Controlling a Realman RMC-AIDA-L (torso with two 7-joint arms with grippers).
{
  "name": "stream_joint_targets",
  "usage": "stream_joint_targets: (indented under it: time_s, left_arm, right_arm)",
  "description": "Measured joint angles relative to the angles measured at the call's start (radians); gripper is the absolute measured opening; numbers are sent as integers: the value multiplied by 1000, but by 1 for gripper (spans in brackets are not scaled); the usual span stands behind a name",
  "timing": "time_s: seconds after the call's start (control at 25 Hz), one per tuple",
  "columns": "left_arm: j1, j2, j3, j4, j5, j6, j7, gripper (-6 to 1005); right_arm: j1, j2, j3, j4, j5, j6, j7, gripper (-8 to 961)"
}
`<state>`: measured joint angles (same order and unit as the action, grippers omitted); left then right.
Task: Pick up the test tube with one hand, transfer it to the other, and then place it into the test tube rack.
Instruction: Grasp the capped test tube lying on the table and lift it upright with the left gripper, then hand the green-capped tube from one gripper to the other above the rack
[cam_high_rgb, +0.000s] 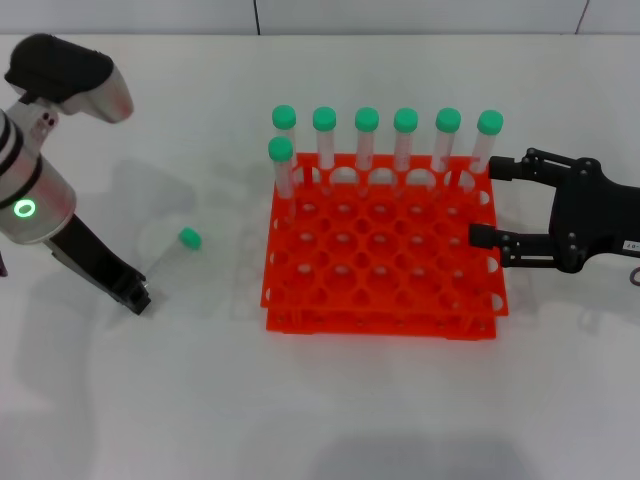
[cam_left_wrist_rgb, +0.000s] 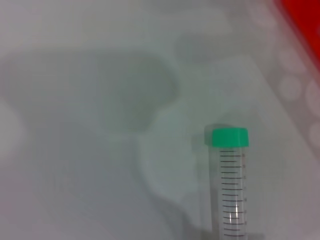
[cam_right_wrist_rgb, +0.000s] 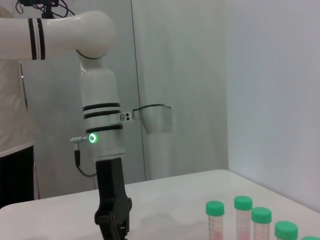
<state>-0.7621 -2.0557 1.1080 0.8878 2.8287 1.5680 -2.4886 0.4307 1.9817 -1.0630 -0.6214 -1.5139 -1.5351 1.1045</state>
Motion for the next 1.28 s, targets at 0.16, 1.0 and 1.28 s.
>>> stream_joint_targets:
  time_s: [0.16, 1.0, 1.28]
  left_arm:
    - [1, 0, 3, 6, 5, -5, 0, 179]
    - [78, -9, -218, 400, -500, -82, 372, 180]
    - [88, 18, -226, 206, -815, -82, 734, 181]
  right_arm:
    - [-1, 1, 0, 0, 0, 2, 0, 836]
    - [8, -1, 0, -12, 0, -24, 2, 833]
    - [8, 5, 24, -14, 0, -42, 6, 831]
